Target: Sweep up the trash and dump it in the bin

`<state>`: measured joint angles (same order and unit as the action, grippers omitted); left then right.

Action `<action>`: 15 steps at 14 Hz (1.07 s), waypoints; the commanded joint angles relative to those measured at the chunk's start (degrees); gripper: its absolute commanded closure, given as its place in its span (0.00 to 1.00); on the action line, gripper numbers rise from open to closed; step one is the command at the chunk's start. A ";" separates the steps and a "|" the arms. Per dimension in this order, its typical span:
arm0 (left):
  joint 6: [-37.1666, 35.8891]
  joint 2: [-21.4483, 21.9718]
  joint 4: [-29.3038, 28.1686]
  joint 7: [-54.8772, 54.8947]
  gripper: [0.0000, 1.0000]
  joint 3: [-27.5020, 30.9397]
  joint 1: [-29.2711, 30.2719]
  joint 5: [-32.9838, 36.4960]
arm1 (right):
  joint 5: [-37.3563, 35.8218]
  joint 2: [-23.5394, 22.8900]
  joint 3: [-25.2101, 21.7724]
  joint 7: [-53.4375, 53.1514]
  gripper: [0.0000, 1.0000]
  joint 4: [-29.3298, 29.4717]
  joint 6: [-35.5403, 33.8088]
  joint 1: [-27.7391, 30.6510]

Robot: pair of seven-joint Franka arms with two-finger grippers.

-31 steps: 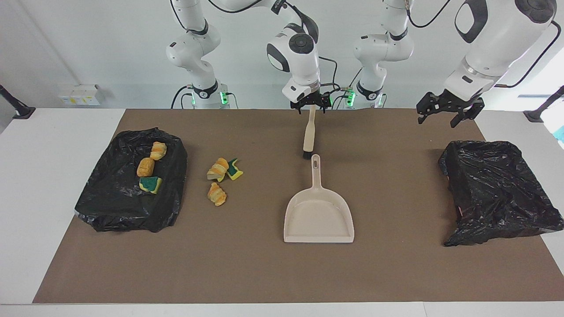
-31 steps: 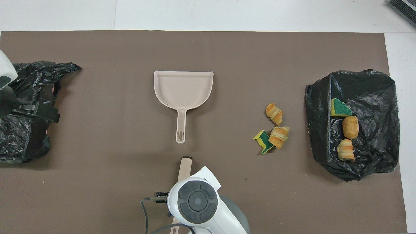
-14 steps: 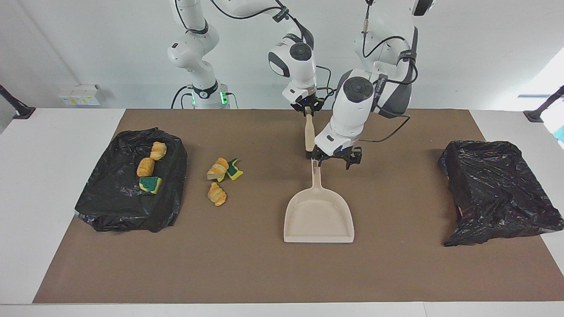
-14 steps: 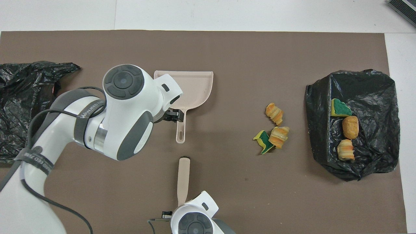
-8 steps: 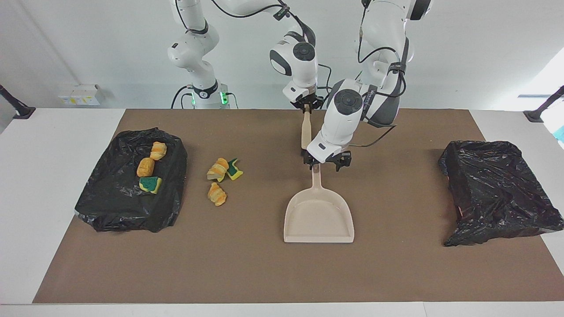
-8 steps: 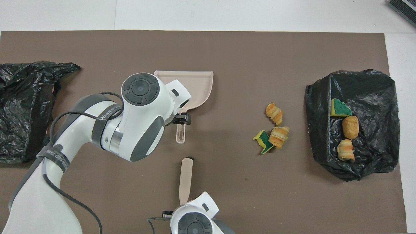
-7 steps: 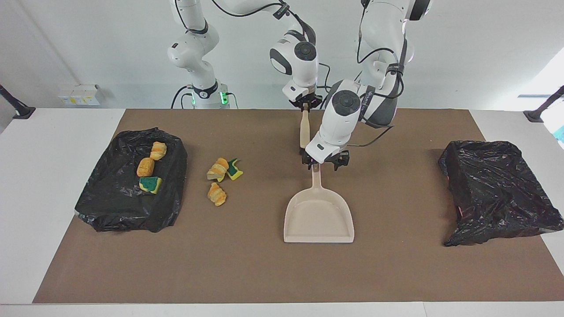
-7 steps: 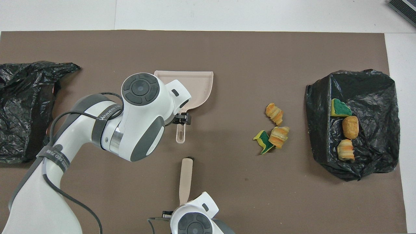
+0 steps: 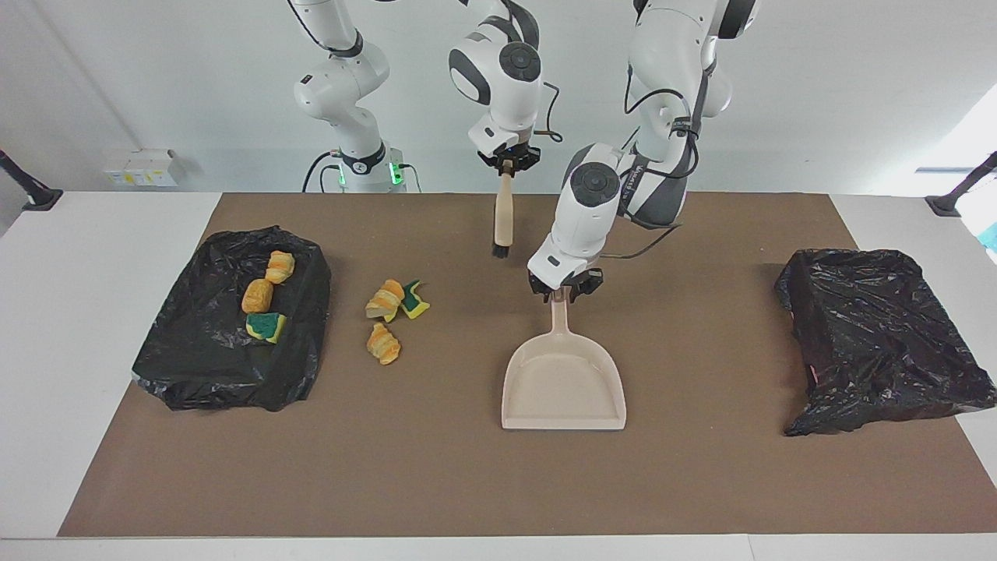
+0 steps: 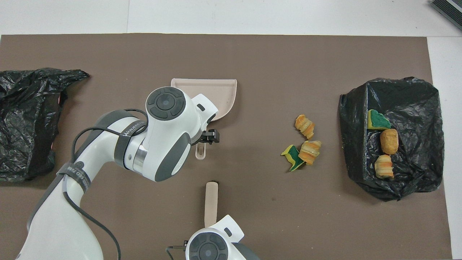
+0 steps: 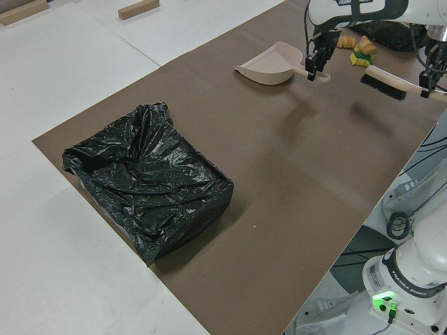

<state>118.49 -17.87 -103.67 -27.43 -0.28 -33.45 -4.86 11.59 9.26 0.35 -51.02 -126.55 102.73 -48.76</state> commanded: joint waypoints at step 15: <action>-4.05 3.80 0.31 61.20 1.00 0.80 10.07 3.98 | -23.10 -2.91 0.36 33.36 1.00 -1.51 3.43 31.79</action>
<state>116.50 -16.14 -103.12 23.66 1.03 -23.50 -1.57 -9.42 8.45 -0.14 -18.85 -127.28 103.76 -18.73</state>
